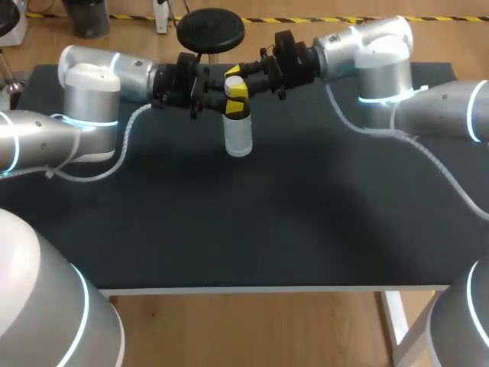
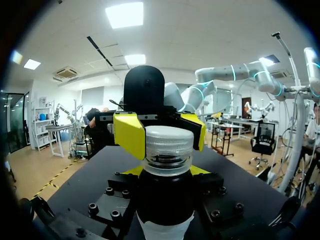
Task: Unscrew the bottle cap
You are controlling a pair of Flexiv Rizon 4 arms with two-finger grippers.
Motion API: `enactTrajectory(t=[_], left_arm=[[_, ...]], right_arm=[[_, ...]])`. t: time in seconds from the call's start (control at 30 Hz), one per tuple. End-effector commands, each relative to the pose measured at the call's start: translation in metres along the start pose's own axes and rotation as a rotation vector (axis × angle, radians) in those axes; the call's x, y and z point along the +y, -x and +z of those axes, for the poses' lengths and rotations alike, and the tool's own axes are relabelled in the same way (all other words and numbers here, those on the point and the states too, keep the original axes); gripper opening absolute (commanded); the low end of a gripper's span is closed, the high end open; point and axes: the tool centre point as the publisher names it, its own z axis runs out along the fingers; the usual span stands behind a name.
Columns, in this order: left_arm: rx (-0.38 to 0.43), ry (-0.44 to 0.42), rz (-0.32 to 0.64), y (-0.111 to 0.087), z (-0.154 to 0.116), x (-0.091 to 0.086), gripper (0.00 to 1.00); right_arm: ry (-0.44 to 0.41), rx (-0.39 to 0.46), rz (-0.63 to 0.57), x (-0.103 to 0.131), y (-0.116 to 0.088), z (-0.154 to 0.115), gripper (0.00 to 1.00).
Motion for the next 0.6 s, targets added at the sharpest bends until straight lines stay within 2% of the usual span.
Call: enactTrajectory(t=[0.03,0.2,0.37,0.6], left_arm=[[0.004,0.0,0.0,0.0,0.0,0.0,0.0],[0.004,0.0,0.0,0.0,0.0,0.0,0.0],[0.004,0.0,0.0,0.0,0.0,0.0,0.0],[0.004,0.0,0.0,0.0,0.0,0.0,0.0]], right_arm=[[-0.012,0.242,-0.003,0.001,0.007,-0.004,0.0],[-0.003,0.248,-0.028,0.013,0.005,-0.011,0.0],[0.013,0.216,-0.053,0.023,0.001,-0.028,0.0],[-0.013,0.149,-0.028,0.006,-0.003,-0.063,0.0]])
